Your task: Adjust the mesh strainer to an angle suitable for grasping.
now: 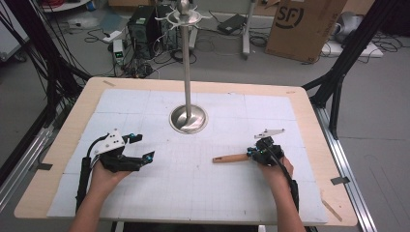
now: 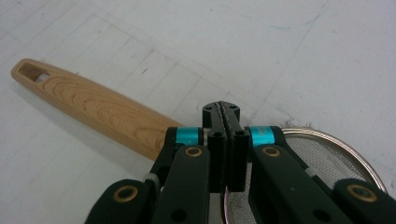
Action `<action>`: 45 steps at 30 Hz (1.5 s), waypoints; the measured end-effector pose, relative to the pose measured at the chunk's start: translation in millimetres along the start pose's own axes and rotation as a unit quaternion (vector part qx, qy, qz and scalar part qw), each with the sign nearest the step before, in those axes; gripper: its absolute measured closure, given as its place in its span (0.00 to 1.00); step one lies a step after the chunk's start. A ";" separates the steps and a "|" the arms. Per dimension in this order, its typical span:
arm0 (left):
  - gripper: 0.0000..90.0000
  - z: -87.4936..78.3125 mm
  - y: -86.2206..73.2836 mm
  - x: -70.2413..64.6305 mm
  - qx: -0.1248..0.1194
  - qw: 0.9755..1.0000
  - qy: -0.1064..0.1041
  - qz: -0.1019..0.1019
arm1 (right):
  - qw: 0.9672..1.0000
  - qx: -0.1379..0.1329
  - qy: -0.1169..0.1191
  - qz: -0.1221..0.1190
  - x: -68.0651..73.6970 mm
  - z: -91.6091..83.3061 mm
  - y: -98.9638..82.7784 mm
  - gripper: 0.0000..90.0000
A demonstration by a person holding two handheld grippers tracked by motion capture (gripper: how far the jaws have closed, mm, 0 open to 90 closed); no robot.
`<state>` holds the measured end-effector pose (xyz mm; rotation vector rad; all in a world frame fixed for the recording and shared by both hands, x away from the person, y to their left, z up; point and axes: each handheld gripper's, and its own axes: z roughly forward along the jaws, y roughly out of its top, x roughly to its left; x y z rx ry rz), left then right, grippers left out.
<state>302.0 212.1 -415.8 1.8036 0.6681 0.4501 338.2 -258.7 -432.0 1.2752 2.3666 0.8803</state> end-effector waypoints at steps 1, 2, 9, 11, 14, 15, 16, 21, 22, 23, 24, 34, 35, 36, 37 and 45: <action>0.24 0.0 0.0 0.0 0.000 1.000 0.000 0.000 | 1.000 -0.002 0.000 0.000 0.9 -1.0 -1.6 1.00; 0.24 0.2 -0.1 0.0 0.001 1.000 -0.001 0.000 | 1.000 -0.002 0.002 0.001 1.0 -1.9 -3.0 1.00; 0.24 -0.3 -0.1 0.2 0.002 1.000 0.001 0.000 | 1.000 -0.016 0.005 -0.004 2.7 -6.9 -6.7 1.00; 0.24 -0.3 -0.2 0.7 0.002 1.000 0.001 0.001 | 0.999 -0.030 0.007 -0.012 5.0 -11.6 -6.5 1.00; 0.24 0.1 -0.4 0.8 0.003 1.000 0.001 0.001 | 0.998 -0.057 0.029 -0.026 12.0 -21.1 -4.5 1.00; 0.24 0.3 -0.4 0.7 0.003 1.000 0.001 0.001 | 0.997 -0.062 0.038 -0.036 15.8 -23.2 -3.5 1.00; 0.24 0.4 -0.4 0.6 0.003 1.000 0.000 0.001 | 0.996 -0.062 0.046 -0.044 19.2 -24.2 -2.6 1.00; 0.24 0.1 0.0 -0.3 0.001 1.000 0.000 0.001 | 0.990 -0.051 0.094 -0.093 46.7 -18.2 3.0 1.00; 0.24 -0.2 0.2 -0.3 0.000 1.000 0.000 0.001 | 0.989 -0.047 0.100 -0.102 51.6 -16.2 4.3 1.00; 0.24 -0.6 0.4 -0.2 0.000 1.000 0.000 0.001 | 0.987 -0.045 0.105 -0.110 55.9 -13.9 5.5 1.00; 0.24 -0.9 0.5 0.1 0.000 1.000 0.000 0.002 | 0.986 -0.042 0.111 -0.116 59.6 -11.6 6.6 1.00; 0.24 -1.6 0.7 1.0 -0.005 1.000 0.001 -0.002 | 0.982 -0.011 0.126 -0.140 74.6 7.9 13.4 1.00; 0.24 -1.8 0.8 0.9 -0.005 1.000 0.000 -0.002 | 0.982 -0.009 0.126 -0.139 75.1 9.6 14.4 1.00; 0.24 -1.9 0.9 0.9 -0.006 1.000 0.001 -0.002 | 0.982 -0.009 0.126 -0.139 75.1 9.6 14.4 1.00; 0.24 -1.9 1.0 0.9 -0.006 1.000 0.000 -0.003 | 0.982 -0.009 0.124 -0.141 74.4 11.4 15.9 1.00; 0.24 -1.6 0.7 1.2 -0.004 1.000 -0.002 -0.003 | 0.985 0.004 0.111 -0.131 68.8 26.2 33.9 1.00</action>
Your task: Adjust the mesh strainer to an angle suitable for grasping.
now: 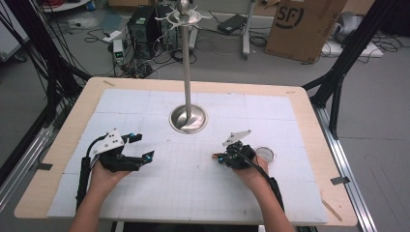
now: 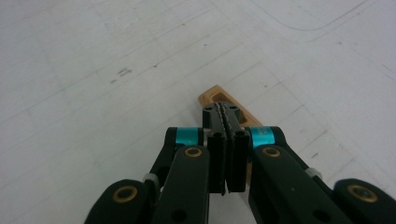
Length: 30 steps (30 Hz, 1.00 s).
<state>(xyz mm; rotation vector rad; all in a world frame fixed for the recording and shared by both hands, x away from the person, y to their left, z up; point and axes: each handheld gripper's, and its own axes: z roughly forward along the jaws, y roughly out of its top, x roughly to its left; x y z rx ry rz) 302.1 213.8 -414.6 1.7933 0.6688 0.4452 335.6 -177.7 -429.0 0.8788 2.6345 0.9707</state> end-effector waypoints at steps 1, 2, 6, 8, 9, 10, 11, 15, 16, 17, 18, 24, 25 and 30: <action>0.24 -0.2 -0.1 0.1 0.000 1.000 0.000 -0.001 | 1.000 0.003 -0.006 0.000 -2.2 2.7 1.8 1.00; 0.24 -0.4 0.0 0.4 -0.001 1.000 0.000 -0.001 | 1.000 0.005 -0.009 0.001 -4.0 4.7 2.9 1.00; 0.24 -0.9 0.1 1.0 -0.001 1.000 0.001 -0.002 | 1.000 0.006 -0.015 0.010 -10.2 8.5 8.6 1.00; 0.24 -0.7 0.0 1.1 -0.001 1.000 0.001 -0.003 | 1.000 0.005 -0.018 0.014 -12.4 9.3 11.5 1.00; 0.24 -0.7 0.0 0.9 -0.001 1.000 0.002 -0.004 | 1.000 0.005 -0.020 0.015 -14.2 10.0 13.5 1.00; 0.24 -0.7 -0.1 0.9 -0.001 1.000 0.001 -0.004 | 1.000 0.004 -0.021 0.016 -17.3 11.6 16.3 1.00; 0.24 -0.7 0.1 1.1 -0.001 1.000 0.001 -0.002 | 1.000 0.004 -0.021 0.016 -17.3 11.6 16.3 1.00; 0.24 -0.7 -0.1 1.0 -0.002 1.000 0.001 -0.004 | 0.999 0.004 -0.025 0.026 -24.5 14.3 22.1 1.00; 0.24 -0.8 0.0 1.3 -0.001 1.000 0.000 -0.002 | 0.999 0.004 -0.025 0.032 -27.0 15.9 24.5 1.00; 0.24 -0.8 0.0 1.3 -0.002 1.000 0.000 -0.004 | 0.999 0.004 -0.025 0.032 -27.0 15.9 24.5 1.00; 0.24 -1.0 0.0 1.4 -0.002 1.000 0.002 -0.004 | 0.999 0.003 -0.028 0.031 -28.1 16.4 25.4 1.00; 0.24 -1.2 0.0 1.7 0.000 1.000 0.001 -0.002 | 0.999 0.002 -0.033 0.043 -32.5 18.5 26.2 1.00; 0.24 -0.9 -0.1 1.4 -0.001 1.000 0.001 -0.003 | 0.998 0.002 -0.033 0.047 -34.2 18.4 25.6 1.00; 0.24 -0.5 -0.3 1.5 0.001 1.000 0.002 -0.002 | 0.998 -0.002 -0.033 0.056 -38.5 17.8 23.9 1.00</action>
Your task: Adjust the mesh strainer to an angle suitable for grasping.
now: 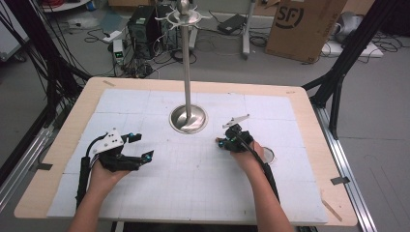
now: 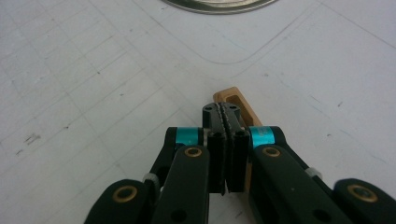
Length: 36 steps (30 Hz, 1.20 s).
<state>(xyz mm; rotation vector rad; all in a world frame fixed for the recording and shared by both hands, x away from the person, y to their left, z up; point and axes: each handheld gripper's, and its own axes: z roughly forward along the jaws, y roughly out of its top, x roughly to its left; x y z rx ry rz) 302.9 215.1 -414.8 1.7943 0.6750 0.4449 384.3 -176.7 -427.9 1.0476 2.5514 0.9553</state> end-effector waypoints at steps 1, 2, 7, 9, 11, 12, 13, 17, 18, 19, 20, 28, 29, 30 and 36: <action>0.24 0.1 -0.1 0.1 0.000 1.000 0.000 0.000 | 1.000 0.000 0.000 0.000 0.0 0.0 0.0 1.00; 0.24 0.3 -0.1 0.0 0.000 1.000 0.000 0.000 | 1.000 -0.001 -0.001 0.001 -0.1 -0.1 -0.1 0.99; 0.23 0.0 -0.3 0.8 0.002 1.000 0.000 0.001 | 1.000 -0.009 0.001 -0.001 3.1 -6.6 0.5 0.95; 0.23 -0.5 -0.3 1.0 0.003 1.000 0.001 -0.001 | 1.000 -0.019 0.002 -0.007 4.9 -11.5 0.8 0.91; 0.23 -1.0 -0.1 1.2 0.003 1.000 0.002 -0.001 | 0.999 -0.030 0.002 -0.011 6.8 -17.3 -0.1 0.89; 0.23 -1.2 -0.1 1.4 0.003 1.000 0.003 0.000 | 0.999 -0.035 0.002 -0.014 7.4 -20.1 -1.0 0.87; 0.23 -1.5 0.0 1.4 0.002 1.000 0.003 -0.001 | 0.999 -0.048 0.001 -0.015 8.0 -27.0 -3.9 0.85; 0.23 -2.1 0.2 1.5 0.000 1.000 0.004 -0.003 | 0.998 -0.069 0.000 -0.012 7.6 -39.4 -11.8 0.82; 0.23 -2.3 0.3 1.7 0.000 1.000 0.004 -0.001 | 0.998 -0.069 0.000 -0.012 7.6 -39.4 -11.8 0.82; 0.23 -2.4 0.2 1.8 0.000 1.000 0.004 -0.002 | 0.997 -0.074 0.000 -0.011 7.7 -42.4 -14.3 0.81; 0.23 -2.4 0.2 1.8 0.000 1.000 0.004 -0.002 | 0.997 -0.080 0.002 -0.009 8.3 -45.7 -17.0 0.80; 0.23 -1.8 -0.4 1.8 0.002 1.000 0.004 0.002 | 0.992 -0.124 0.012 -0.007 11.8 -64.2 -41.0 0.75; 0.23 -1.8 -0.6 2.0 0.003 1.000 0.005 0.002 | 0.992 -0.127 0.012 -0.006 11.9 -65.0 -43.5 0.73; 0.23 -1.8 -0.7 2.1 0.002 1.000 0.004 0.001 | 0.992 -0.124 0.013 -0.002 11.6 -65.4 -45.1 0.72; 0.23 -3.2 0.3 1.9 -0.005 1.000 0.002 0.000 | 0.991 -0.136 0.019 0.007 8.8 -69.3 -49.9 0.70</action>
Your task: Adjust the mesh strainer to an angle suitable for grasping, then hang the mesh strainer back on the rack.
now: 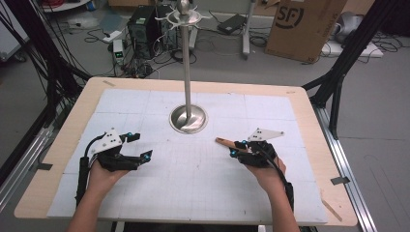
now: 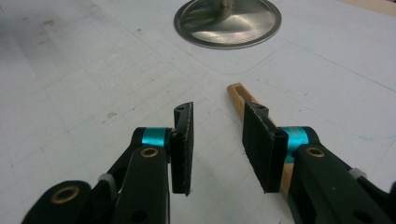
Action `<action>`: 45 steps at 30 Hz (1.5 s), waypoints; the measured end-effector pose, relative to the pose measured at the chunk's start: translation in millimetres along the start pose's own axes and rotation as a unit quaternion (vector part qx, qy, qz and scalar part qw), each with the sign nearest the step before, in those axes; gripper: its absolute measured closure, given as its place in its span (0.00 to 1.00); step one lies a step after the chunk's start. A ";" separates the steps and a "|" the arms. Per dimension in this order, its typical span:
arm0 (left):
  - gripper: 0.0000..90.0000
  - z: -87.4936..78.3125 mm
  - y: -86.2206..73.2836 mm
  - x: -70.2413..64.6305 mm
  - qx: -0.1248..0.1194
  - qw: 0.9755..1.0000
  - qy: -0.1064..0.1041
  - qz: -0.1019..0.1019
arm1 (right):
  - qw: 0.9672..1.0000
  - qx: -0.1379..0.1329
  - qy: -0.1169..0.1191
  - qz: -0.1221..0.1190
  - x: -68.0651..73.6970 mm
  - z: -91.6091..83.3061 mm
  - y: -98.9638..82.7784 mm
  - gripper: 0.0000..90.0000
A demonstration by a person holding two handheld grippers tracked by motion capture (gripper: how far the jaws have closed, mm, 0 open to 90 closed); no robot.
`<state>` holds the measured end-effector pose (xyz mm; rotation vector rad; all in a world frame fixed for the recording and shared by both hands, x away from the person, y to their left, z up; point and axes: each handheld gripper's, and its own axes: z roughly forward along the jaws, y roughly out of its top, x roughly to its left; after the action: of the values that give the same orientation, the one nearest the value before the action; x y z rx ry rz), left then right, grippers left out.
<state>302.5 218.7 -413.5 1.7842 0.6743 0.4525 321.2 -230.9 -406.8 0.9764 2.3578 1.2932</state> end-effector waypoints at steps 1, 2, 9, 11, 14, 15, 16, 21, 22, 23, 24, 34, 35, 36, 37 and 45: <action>0.23 -0.2 0.1 0.1 0.000 1.000 0.000 0.000 | 1.000 -0.002 0.000 0.001 -0.6 -0.4 -0.1 0.69; 0.23 -0.3 0.1 0.3 -0.001 1.000 0.000 0.000 | 1.000 -0.003 0.001 0.001 -1.1 -0.7 -0.1 0.68; 0.23 -1.9 0.4 2.3 -0.006 1.000 0.001 -0.003 | 1.000 -0.008 -0.010 0.007 -5.6 -1.9 -1.4 0.57; 0.23 -2.8 0.7 3.0 -0.008 1.000 0.001 -0.001 | 1.000 -0.012 -0.017 0.009 -7.5 -3.4 -2.0 0.53; 0.23 -3.6 1.0 3.1 -0.008 1.000 0.003 -0.002 | 1.000 -0.015 -0.021 0.010 -8.8 -3.9 -2.4 0.50; 0.23 -3.7 1.0 3.1 -0.007 1.000 0.003 -0.001 | 1.000 -0.015 -0.024 0.010 -9.5 -4.1 -2.8 0.48; 0.23 -3.7 0.9 3.2 -0.006 1.000 0.003 -0.001 | 0.999 -0.017 -0.032 0.009 -10.5 -4.3 -3.4 0.44; 0.23 -3.1 0.8 3.6 -0.006 1.000 0.005 -0.001 | 0.999 -0.021 -0.047 0.016 -13.2 -5.7 -4.1 0.38; 0.23 -3.4 0.8 3.8 -0.006 1.000 0.006 -0.001 | 0.998 -0.022 -0.048 0.015 -14.2 -6.3 -4.4 0.38; 0.23 -3.6 0.8 3.7 -0.005 1.000 0.007 -0.001 | 0.999 -0.022 -0.047 0.017 -14.4 -7.1 -4.5 0.38; 0.23 -3.4 0.9 3.5 -0.006 1.000 0.006 -0.002 | 0.998 -0.022 -0.049 0.016 -14.6 -7.6 -4.6 0.37; 0.23 -2.3 0.9 2.4 -0.002 1.000 0.011 -0.001 | 0.998 -0.011 -0.067 0.010 -15.7 -4.5 -6.2 0.34; 0.23 -2.7 1.0 1.9 -0.001 1.000 0.010 0.000 | 0.998 -0.010 -0.068 0.009 -16.3 -3.8 -6.3 0.34; 0.23 -3.8 1.1 1.0 0.000 1.000 0.010 0.002 | 0.997 -0.011 -0.069 0.011 -16.3 -3.2 -6.3 0.34; 0.23 -4.9 1.3 0.4 0.000 1.000 0.011 0.002 | 0.997 -0.009 -0.070 0.010 -16.4 -3.0 -6.4 0.34; 0.23 -5.9 0.4 1.5 0.000 1.000 0.010 -0.002 | 0.997 -0.001 -0.074 0.014 -20.8 -4.9 -6.4 0.34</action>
<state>300.2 223.9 -411.4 1.7805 0.6923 0.4683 331.1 -250.4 -410.8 1.0688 2.2381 1.1886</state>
